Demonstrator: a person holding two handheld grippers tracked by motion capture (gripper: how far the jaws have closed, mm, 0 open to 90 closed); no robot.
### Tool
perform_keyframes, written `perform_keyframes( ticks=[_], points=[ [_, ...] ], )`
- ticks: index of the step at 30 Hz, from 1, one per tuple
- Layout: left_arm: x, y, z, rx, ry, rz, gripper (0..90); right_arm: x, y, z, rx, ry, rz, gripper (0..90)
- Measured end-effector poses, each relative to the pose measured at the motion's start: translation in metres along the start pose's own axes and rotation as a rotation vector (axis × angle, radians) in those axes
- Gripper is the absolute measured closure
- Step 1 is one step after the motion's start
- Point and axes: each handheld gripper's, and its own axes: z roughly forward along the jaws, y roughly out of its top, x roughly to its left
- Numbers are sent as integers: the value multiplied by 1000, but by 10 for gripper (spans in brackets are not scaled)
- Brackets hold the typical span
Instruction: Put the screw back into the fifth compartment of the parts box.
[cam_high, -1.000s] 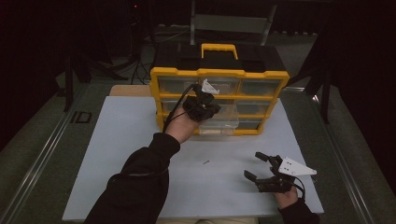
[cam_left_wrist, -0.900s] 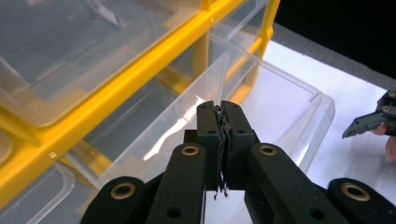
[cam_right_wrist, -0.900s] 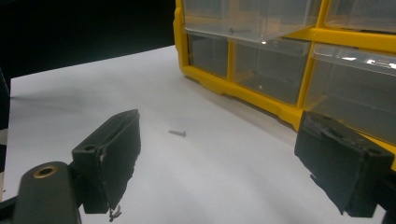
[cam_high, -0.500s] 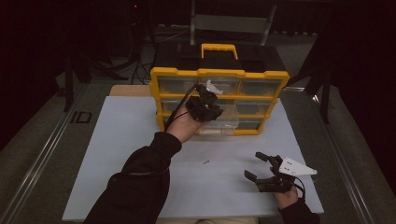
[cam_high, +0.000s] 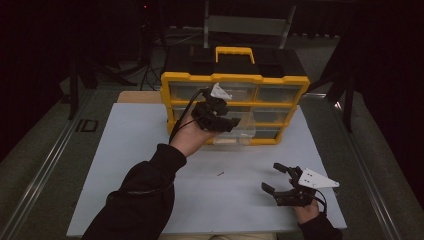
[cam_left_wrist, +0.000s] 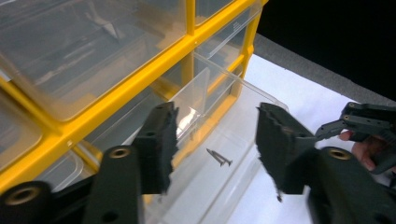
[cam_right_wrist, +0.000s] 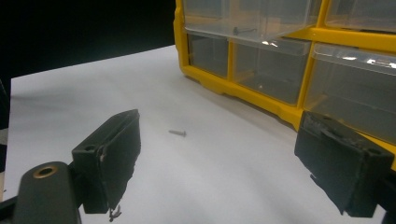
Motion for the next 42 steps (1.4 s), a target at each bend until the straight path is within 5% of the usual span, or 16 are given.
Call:
perform_keyframes(
  ticks=[14, 30, 42],
  points=[
    [3, -21, -27, -50, -31, -11, 170, 0, 0, 0, 1, -2, 0, 143],
    [-5, -56, -30, -48, -40, 2, 154, 0, 0, 1, 2, -1, 0, 143],
    [-8, -87, -15, -25, -64, 7, 161, 0, 0, 1, 4, -2, -2, 143]
  ],
)
